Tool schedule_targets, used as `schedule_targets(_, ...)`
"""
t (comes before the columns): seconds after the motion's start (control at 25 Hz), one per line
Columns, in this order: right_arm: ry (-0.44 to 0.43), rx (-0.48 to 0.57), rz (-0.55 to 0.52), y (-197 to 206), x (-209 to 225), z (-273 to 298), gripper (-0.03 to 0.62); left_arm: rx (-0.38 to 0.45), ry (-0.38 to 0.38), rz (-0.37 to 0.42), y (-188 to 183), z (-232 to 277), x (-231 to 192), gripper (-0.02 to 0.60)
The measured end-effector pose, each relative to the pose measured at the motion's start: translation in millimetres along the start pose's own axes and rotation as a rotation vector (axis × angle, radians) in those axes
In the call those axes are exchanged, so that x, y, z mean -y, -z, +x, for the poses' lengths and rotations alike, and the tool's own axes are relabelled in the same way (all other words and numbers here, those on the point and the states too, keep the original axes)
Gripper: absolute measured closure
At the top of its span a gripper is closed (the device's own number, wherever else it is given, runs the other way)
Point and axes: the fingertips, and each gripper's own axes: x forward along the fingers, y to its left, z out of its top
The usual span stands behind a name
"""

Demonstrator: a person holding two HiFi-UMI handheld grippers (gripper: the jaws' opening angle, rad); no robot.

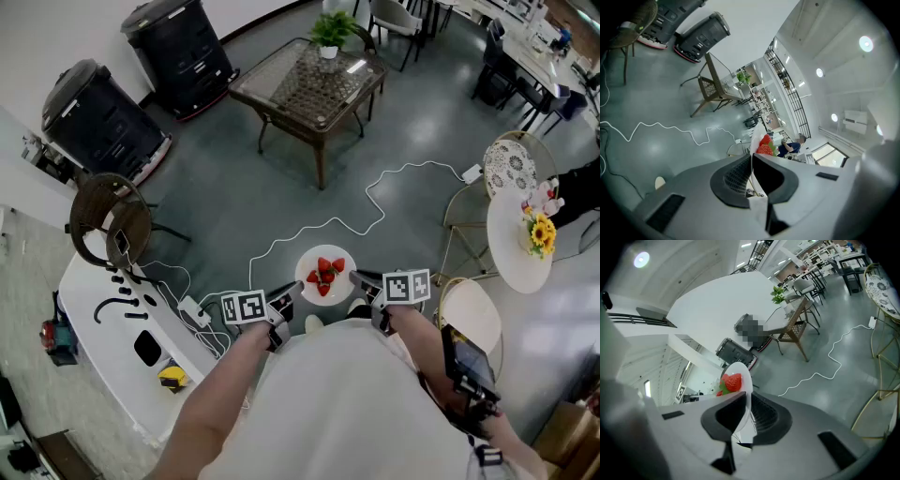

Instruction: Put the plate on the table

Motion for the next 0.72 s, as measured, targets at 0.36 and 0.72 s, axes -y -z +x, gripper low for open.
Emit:
schedule_targets(0.36, 0.068, -0.052, 0.075, 12, 22, -8, 0.563, -0.053, -0.030, -0.078, 16, 17, -4, 0.568)
schedule_targets(0.72, 0.083, -0.065, 0.128, 14, 30, -2, 0.563, -0.094, -0.040, -0.084, 13, 20, -9, 0.568)
